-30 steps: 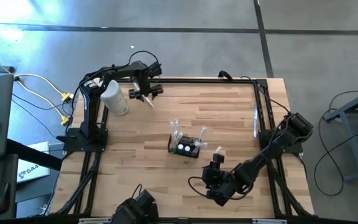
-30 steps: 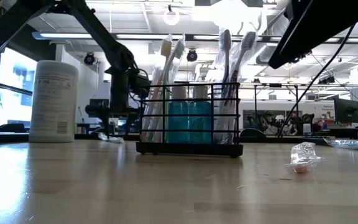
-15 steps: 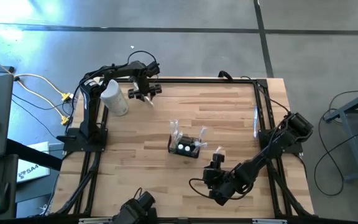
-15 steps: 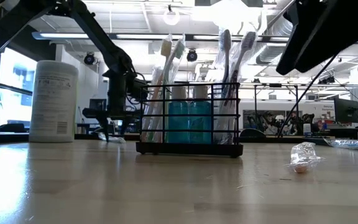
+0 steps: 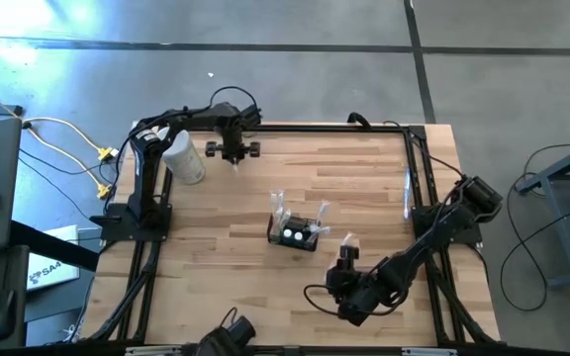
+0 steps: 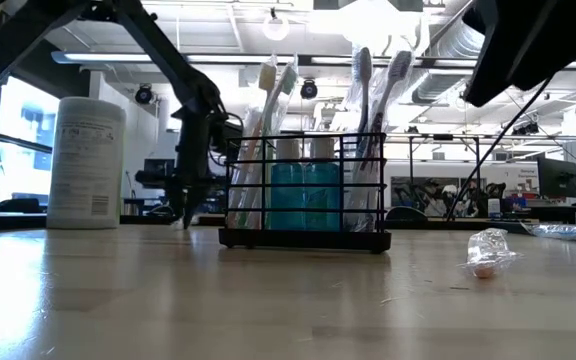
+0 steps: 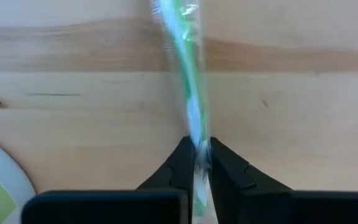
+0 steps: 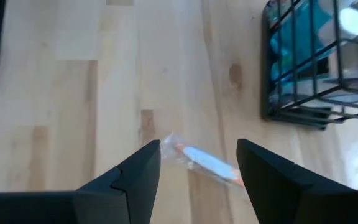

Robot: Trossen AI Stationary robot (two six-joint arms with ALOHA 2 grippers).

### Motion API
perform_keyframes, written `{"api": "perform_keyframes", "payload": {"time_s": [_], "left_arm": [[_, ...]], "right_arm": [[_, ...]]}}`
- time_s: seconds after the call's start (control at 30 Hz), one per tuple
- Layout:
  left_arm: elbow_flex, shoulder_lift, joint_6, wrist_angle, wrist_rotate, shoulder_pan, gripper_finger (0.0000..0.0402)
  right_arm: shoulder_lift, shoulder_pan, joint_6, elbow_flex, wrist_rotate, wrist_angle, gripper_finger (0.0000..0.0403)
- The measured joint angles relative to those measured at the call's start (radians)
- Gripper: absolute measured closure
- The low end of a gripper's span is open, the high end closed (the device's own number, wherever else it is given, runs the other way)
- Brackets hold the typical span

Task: Pick & Place toothbrushing station
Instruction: Put the green toothbrush into the mesh organizer

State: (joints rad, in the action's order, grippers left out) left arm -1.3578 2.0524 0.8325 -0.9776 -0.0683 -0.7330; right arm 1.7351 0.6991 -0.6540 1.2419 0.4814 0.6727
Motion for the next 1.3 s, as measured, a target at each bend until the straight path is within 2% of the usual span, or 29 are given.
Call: {"api": "perform_keyframes", "payload": {"time_s": [0.17,0.4,0.63,0.87,1.07,1.3], "left_arm": [[0.002,-0.062,-0.058,0.008,0.088,0.047,0.0385],[0.003,-0.178,-0.058,0.018,0.076,0.098,0.0385],[0.003,-0.303,-0.092,0.012,0.145,0.146,0.0385],[-0.024,-0.479,-0.160,0.043,0.292,0.219,0.0385],[-0.100,-0.594,-0.330,0.101,0.371,0.260,0.0385],[-0.076,-0.670,-0.546,0.265,0.319,0.398,0.0385]], "right_arm": [[-0.001,0.002,-0.007,0.000,-0.058,-0.031,0.0199],[-0.001,0.002,0.000,0.000,-0.095,-0.043,0.0199],[-0.002,0.002,0.013,0.000,-0.104,-0.037,0.0199],[-0.020,0.002,-0.077,0.000,-0.131,0.029,0.0199],[-0.121,0.018,-0.188,0.000,-0.018,0.102,0.0199],[-0.234,0.069,-0.232,0.000,0.193,0.124,0.0199]]}}
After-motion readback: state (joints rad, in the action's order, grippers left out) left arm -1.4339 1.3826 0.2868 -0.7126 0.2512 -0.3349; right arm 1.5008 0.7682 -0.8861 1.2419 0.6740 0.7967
